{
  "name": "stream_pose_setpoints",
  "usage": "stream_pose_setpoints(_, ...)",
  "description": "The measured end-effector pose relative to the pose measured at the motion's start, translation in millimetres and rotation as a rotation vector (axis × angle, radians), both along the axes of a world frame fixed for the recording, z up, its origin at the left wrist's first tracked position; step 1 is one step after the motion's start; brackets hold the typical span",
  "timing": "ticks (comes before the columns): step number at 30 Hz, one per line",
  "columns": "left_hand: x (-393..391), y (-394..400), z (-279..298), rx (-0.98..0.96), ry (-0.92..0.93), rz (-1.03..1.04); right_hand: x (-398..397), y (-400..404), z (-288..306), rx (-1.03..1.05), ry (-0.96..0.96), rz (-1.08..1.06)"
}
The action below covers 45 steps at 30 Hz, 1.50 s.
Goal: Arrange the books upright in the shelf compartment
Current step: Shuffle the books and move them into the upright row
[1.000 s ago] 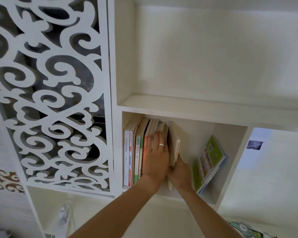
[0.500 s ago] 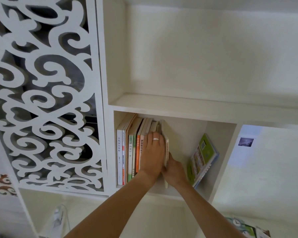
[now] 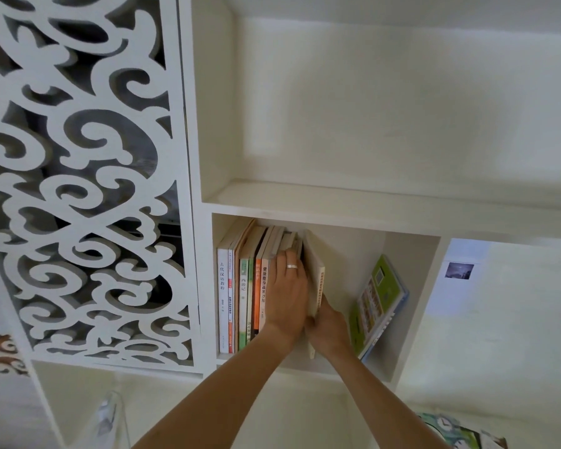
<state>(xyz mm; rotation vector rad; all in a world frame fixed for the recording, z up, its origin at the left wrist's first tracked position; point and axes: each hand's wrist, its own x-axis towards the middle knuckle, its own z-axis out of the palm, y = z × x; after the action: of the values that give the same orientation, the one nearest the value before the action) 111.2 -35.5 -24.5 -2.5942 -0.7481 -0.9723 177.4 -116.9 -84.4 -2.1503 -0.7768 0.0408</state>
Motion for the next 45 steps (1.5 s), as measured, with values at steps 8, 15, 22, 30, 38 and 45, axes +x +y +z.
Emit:
stream_pose_setpoints(8, -5, -18, -26, -0.17, -0.074, -0.245, -7, -2, 9, -0.109, -0.104, 0.012)
stream_pose_setpoints(15, -4, -19, -15, -0.408, -0.103, -0.211, -13, 4, 17, -0.225, -0.034, 0.104)
stream_pose_setpoints(22, -20, -10, -12, -0.554, -0.307, -0.399, -20, -1, 11, -0.127, 0.02, 0.183)
stream_pose_setpoints(30, -36, -12, -24, -0.746, -0.612, -0.409, -13, -9, 2, -0.091, 0.117, 0.324)
stream_pose_setpoints(38, -36, -1, -43, -0.683, -0.411, -0.296, -7, -16, 1, -0.051, 0.15, 0.346)
stream_pose_setpoints(45, -74, -24, -21, -0.583, -0.567, -0.345, -14, -3, -17, 0.036, 0.084, 0.29)
